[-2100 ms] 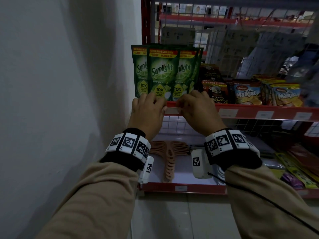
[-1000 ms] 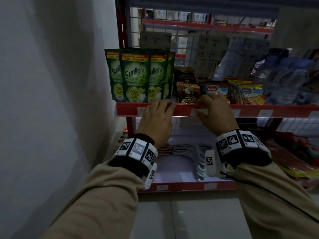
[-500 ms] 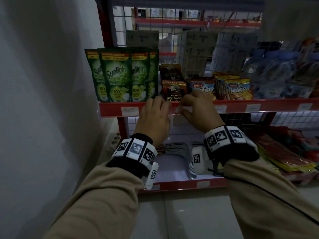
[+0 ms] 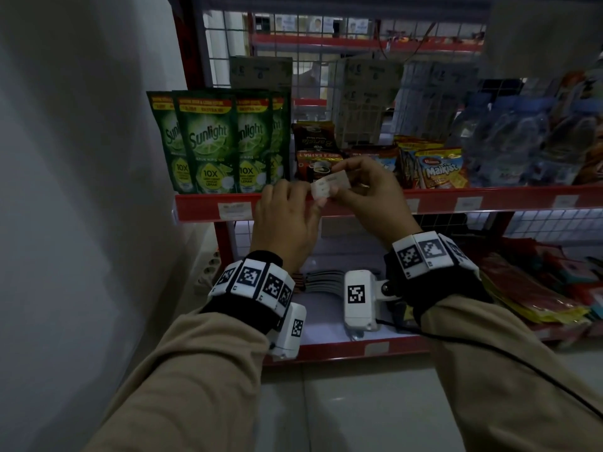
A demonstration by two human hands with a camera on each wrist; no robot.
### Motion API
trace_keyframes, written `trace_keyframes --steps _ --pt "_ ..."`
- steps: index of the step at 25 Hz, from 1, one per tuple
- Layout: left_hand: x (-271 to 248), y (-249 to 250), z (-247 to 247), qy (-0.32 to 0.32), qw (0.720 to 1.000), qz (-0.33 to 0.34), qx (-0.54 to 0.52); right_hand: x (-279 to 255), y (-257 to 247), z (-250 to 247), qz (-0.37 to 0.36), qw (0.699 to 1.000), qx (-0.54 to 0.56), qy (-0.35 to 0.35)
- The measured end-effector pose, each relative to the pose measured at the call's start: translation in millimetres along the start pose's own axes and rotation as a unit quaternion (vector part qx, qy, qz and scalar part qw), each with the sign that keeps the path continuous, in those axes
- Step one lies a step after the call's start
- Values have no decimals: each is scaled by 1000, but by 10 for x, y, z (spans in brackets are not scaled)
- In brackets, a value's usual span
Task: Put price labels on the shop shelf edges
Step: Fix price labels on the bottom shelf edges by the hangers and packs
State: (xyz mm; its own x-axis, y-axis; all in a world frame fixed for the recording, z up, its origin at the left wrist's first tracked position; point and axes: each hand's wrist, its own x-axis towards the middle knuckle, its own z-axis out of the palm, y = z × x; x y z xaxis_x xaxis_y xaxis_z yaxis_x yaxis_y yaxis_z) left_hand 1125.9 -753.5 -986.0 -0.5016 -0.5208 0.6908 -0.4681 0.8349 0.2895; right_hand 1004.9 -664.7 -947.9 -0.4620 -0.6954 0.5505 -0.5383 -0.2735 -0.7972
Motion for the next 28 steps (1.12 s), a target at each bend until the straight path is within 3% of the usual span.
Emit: trace_keyframes --steps 3,6,12,18,23,28 --pt "14 -13 9 16 999 -1 -32 -5 16 33 -4 999 -24 -20" --pt "11 -20 1 22 999 4 -34 23 40 -43 -36 992 -122 -17" --pt "-6 -20 2 12 1000 5 -20 92 130 -201 -64 970 -227 52" --pt "-32 -16 35 -5 999 14 29 83 212 -140 -59 962 -266 5" --pt "-27 -24 52 -22 996 26 82 68 239 -135 -60 939 -338 -30" --pt "-13 -31 79 -4 996 31 82 59 253 -248 -79 923 -374 -53"
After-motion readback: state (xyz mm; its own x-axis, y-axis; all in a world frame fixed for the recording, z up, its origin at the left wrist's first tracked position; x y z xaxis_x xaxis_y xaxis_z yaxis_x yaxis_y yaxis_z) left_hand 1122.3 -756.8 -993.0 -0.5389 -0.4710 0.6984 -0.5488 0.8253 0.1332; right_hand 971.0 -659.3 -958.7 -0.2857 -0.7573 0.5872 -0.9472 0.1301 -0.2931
